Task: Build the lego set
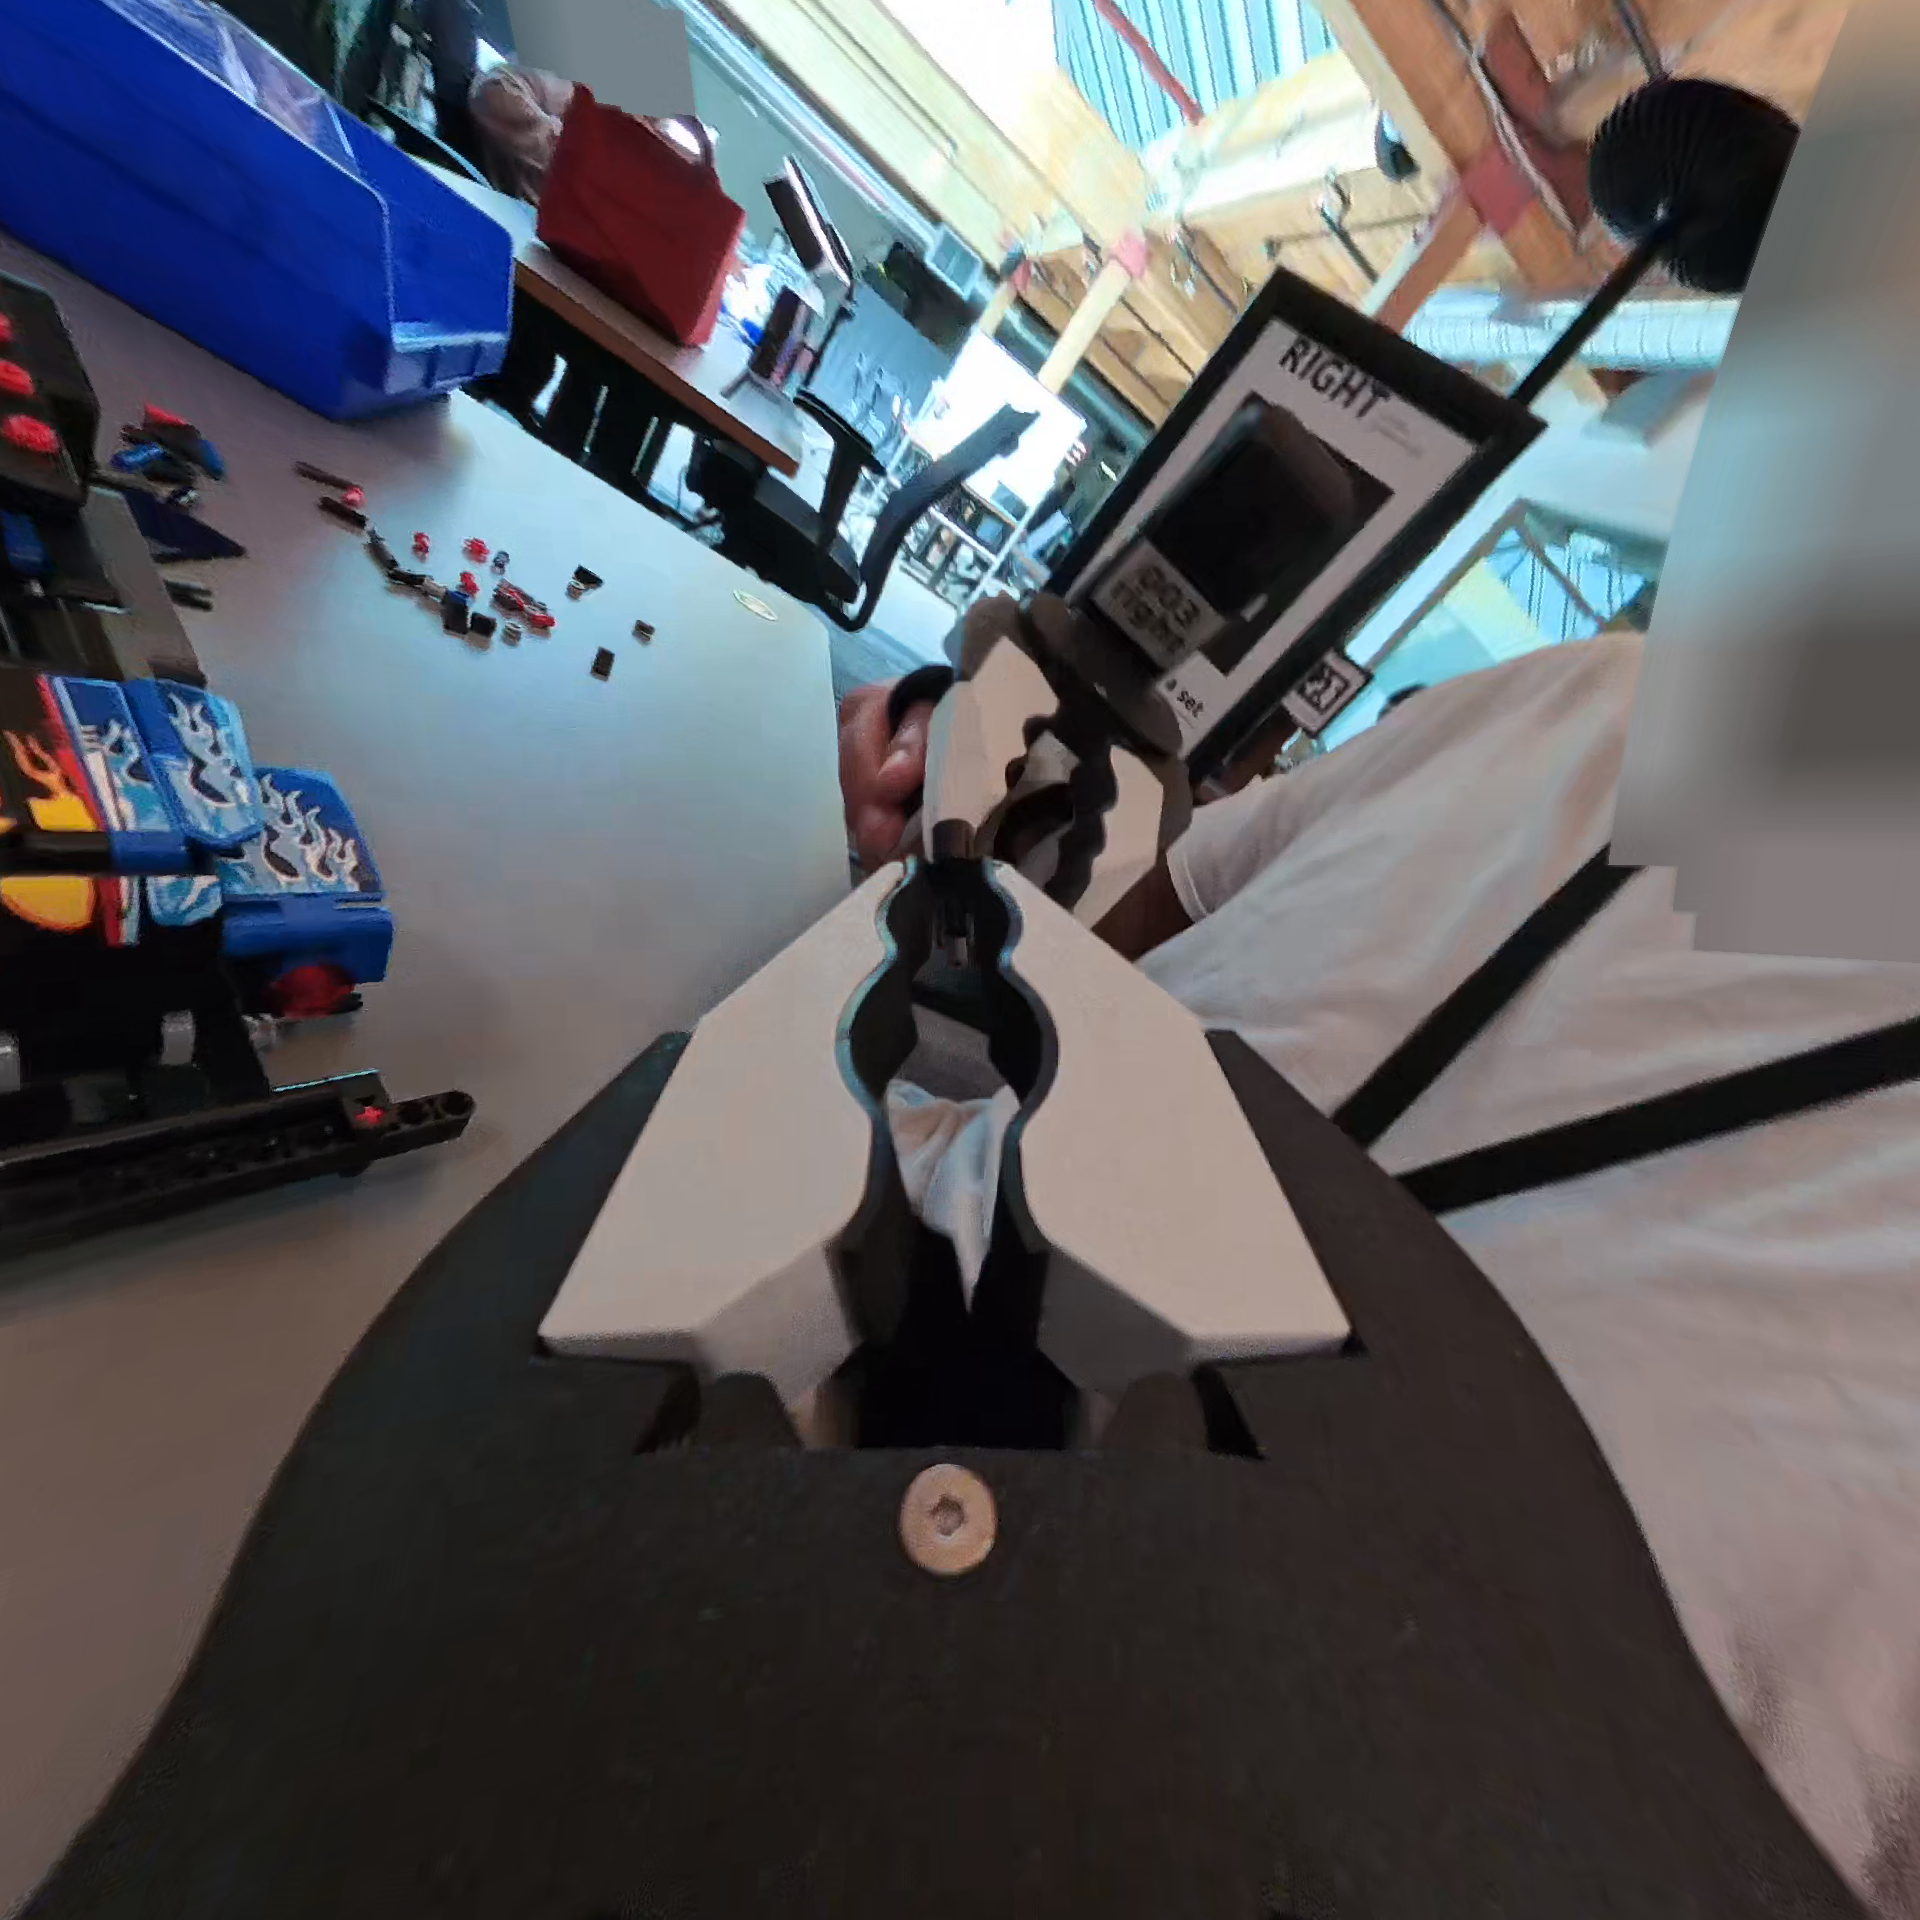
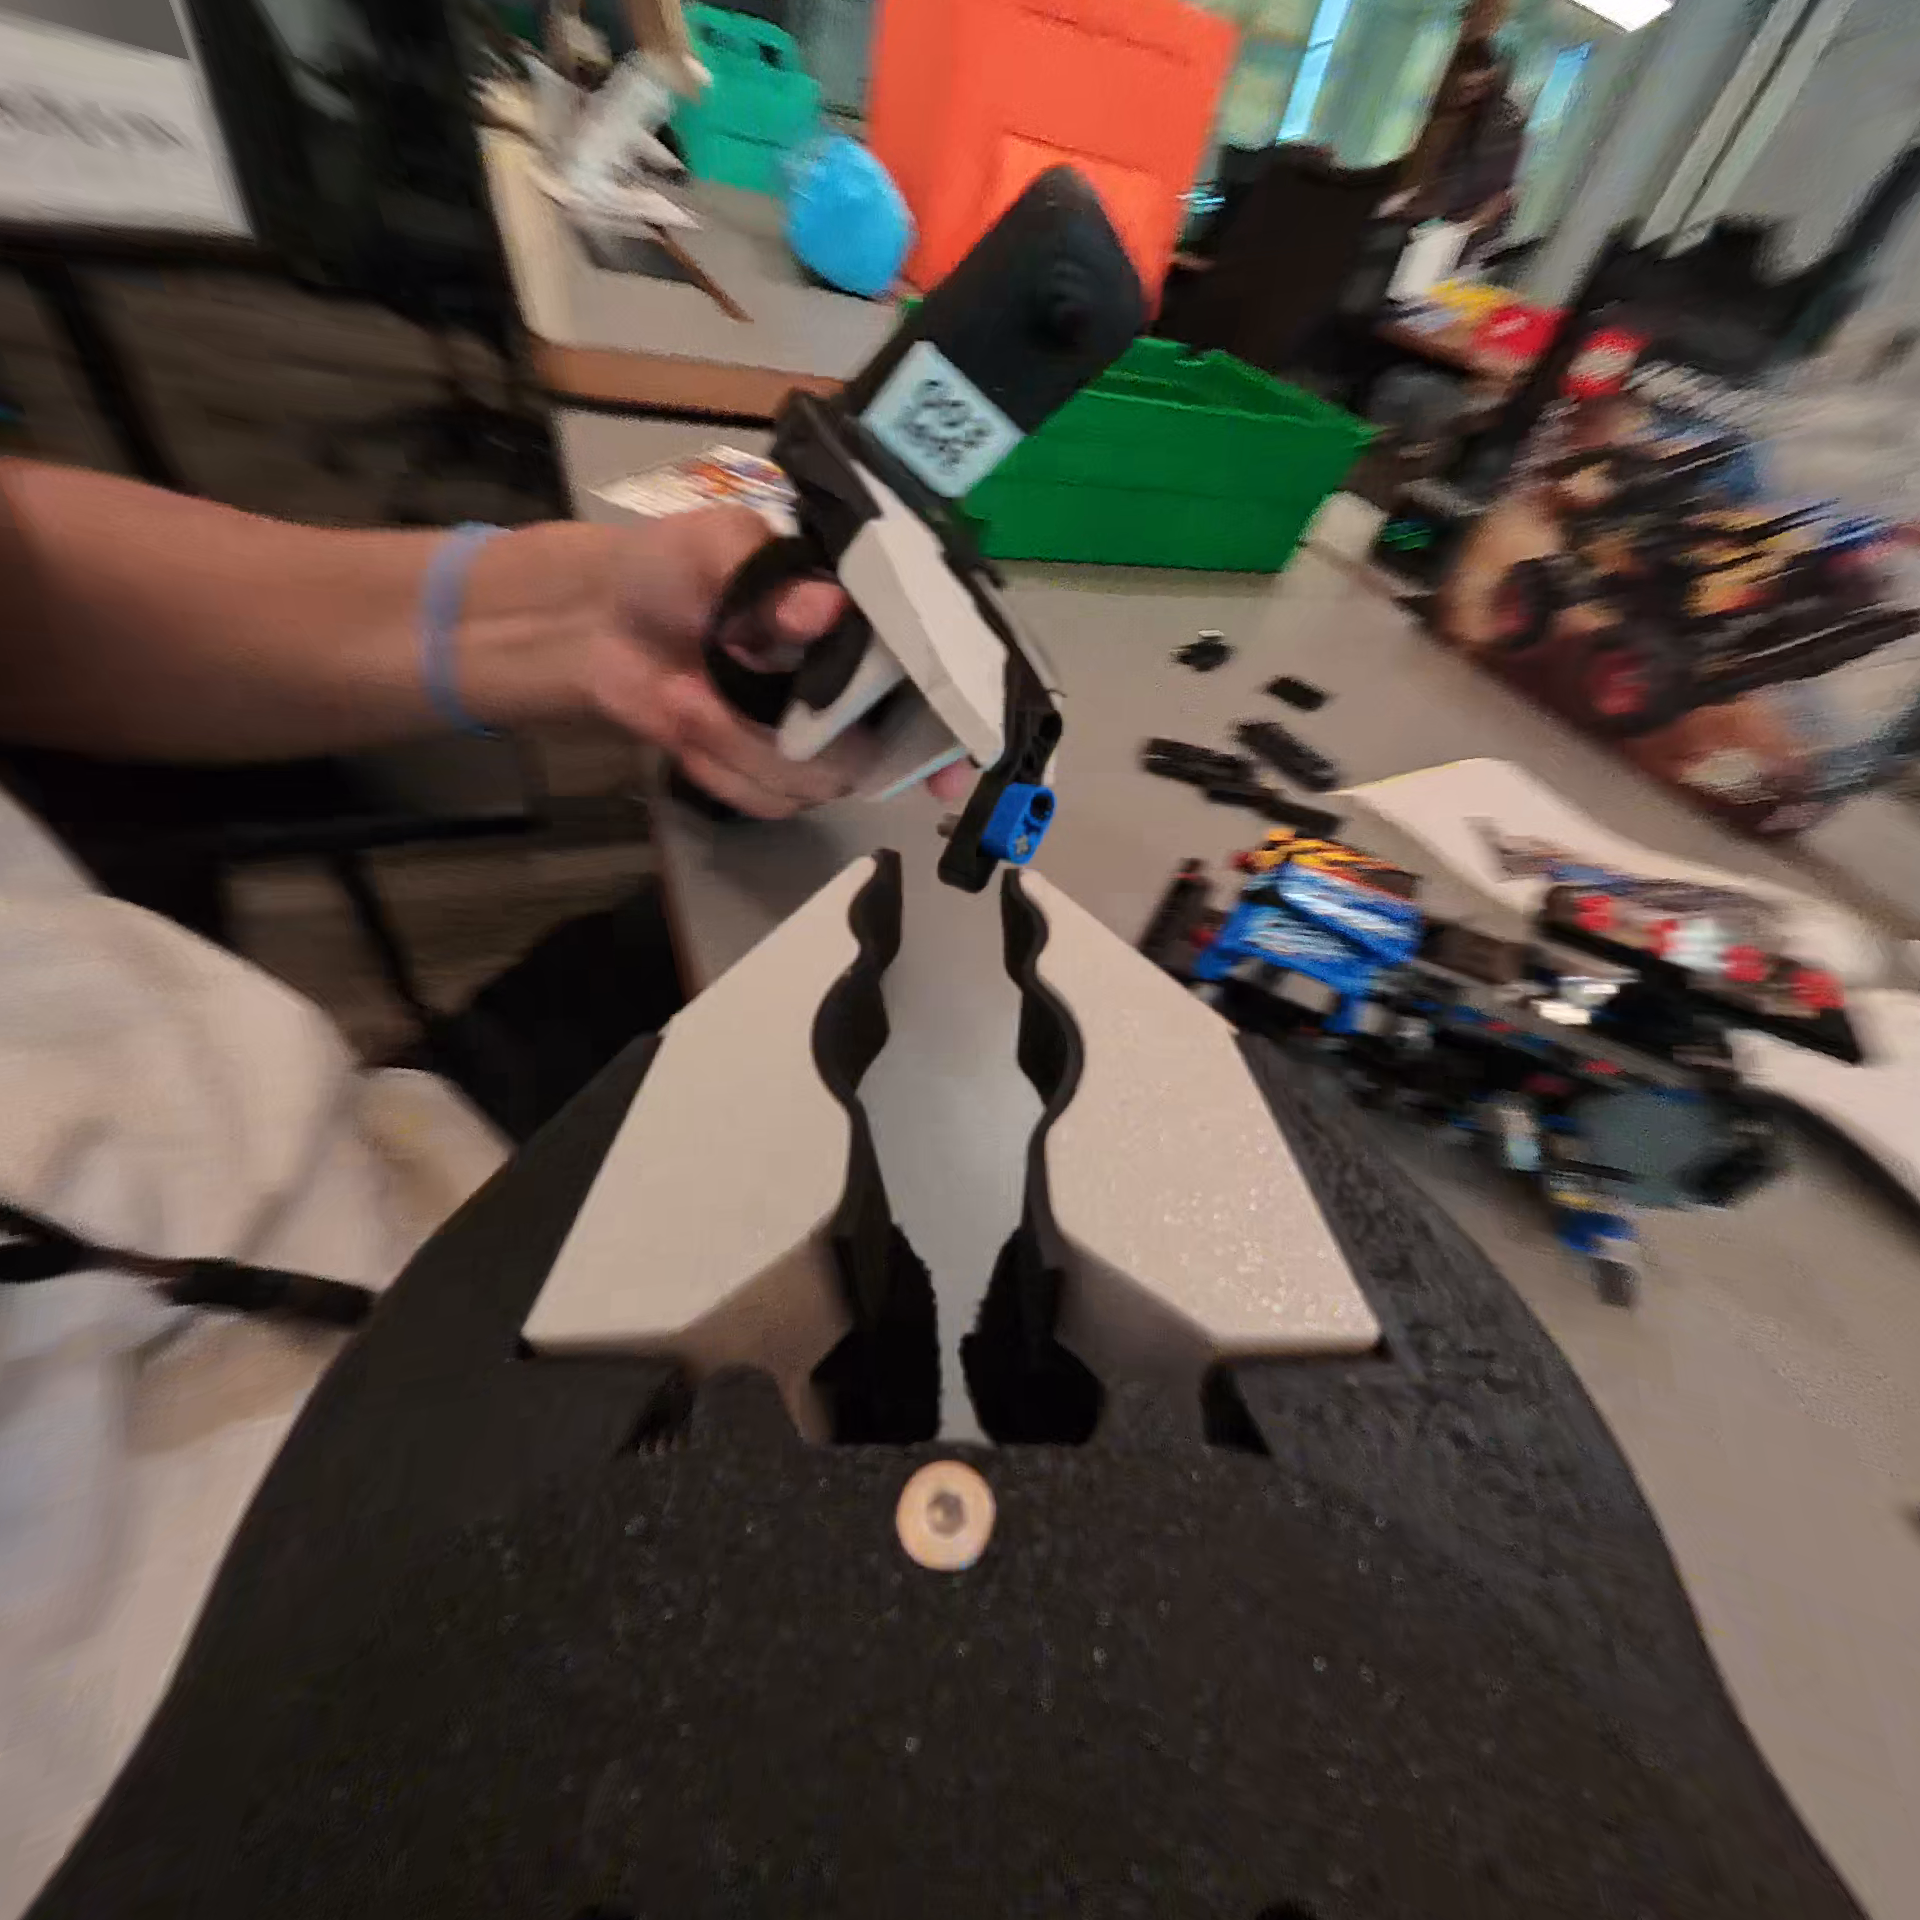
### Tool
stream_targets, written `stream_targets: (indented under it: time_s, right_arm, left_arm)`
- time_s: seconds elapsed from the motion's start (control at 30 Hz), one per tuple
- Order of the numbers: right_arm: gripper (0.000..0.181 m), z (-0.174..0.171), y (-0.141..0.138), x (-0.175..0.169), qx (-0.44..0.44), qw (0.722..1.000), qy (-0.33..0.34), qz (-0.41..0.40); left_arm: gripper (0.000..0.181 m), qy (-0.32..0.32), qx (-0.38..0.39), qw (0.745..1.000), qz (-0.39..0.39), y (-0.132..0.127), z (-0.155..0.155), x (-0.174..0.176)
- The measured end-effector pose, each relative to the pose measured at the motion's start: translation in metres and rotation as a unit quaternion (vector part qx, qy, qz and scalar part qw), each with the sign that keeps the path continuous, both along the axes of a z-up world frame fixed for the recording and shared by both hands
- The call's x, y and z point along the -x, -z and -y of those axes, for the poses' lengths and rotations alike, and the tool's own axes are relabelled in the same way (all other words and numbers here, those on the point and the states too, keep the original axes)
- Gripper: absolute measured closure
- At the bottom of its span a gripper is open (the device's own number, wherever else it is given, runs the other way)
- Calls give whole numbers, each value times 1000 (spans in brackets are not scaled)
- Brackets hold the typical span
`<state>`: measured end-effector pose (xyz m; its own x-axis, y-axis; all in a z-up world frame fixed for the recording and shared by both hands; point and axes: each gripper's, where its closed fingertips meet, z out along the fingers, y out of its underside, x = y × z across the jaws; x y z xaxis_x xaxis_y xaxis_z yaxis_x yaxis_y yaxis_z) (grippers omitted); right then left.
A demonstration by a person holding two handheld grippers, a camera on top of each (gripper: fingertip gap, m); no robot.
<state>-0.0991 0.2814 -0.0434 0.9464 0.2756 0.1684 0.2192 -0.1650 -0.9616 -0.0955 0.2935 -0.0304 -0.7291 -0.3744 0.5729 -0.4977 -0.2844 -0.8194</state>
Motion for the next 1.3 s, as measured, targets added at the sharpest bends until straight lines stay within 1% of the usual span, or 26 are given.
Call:
stream_targets:
  time_s: [0.07, 0.13, 0.2, 0.23, 0.3, 0.37, 0.4, 0.5, 0.57, 0.63, 0.67, 0.77, 0.83, 0.9, 0.97, 1.03, 1.07, 1.13, 1.17, 1.3]
  right_arm:
    - [156, 6, -4, 13, 35, 994, -64, -86]
    - [154, 6, -4, 18, 57, 987, -83, -122]
    - [155, 1, 1, 18, 69, 990, -72, -102]
    - [155, 0, 3, 20, 73, 991, -71, -92]
    - [160, -1, 1, 25, 73, 989, -79, -97]
    - [165, -2, 2, 27, 80, 987, -83, -114]
    - [172, -2, 5, 25, 86, 987, -78, -114]
    - [173, -2, 5, 17, 69, 989, -63, -111]
    - [174, -3, 5, 9, 71, 985, -54, -149]
    - [175, -3, 4, -1, 75, 969, -49, -228]
    - [175, -4, 4, -10, 70, 960, -35, -269]
    - [175, -4, 4, -35, 43, 927, 2, -374]
    - [175, -4, 2, -45, 21, 904, 16, -426]
    - [175, -3, -2, -49, 8, 879, 12, -477]
    - [175, -3, -5, -55, -6, 863, 16, -504]
    - [175, -2, -6, -55, -9, 849, 9, -528]
    - [175, -2, -7, -57, -14, 844, 10, -536]
    - [174, -2, -8, -60, -24, 843, 18, -537]
    - [175, -1, -9, -61, -30, 843, 18, -536]
    - [175, -3, -6, -64, -34, 849, 32, -527]
  left_arm:
    - [176, 51, -31, 998, 15, -4, -2, 13]
    - [175, 79, -67, 994, 20, -5, -1, 20]
    - [176, 112, -107, 988, 19, -3, 4, 27]
    - [176, 123, -129, 984, 13, 0, 7, 28]
    - [175, 133, -170, 976, 9, 4, 10, 27]
    - [176, 147, -188, 971, 7, 5, 14, 28]
    - [176, 148, -199, 969, 6, 7, 15, 26]
    - [176, 137, -206, 969, 4, 5, 15, 17]
    - [173, 108, -229, 967, 33, 5, 14, 7]
    - [158, 34, -261, 961, 89, 1, 8, -11]
    - [157, 1, -277, 954, 111, 1, 5, -17]
    - [158, -81, -348, 925, 127, 15, -2, -34]
    - [156, -110, -392, 901, 149, 24, -1, -39]
    - [156, -138, -431, 873, 182, 28, 2, -43]
    - [156, -178, -439, 855, 209, 24, 5, -49]
    - [156, -206, -434, 848, 223, 21, 9, -53]
    - [158, -227, -435, 844, 218, 21, 9, -56]
    - [159, -276, -426, 838, 201, 20, 6, -62]
    - [160, -288, -418, 839, 197, 19, 8, -63]
    - [172, -317, -424, 823, 206, 16, 12, -66]
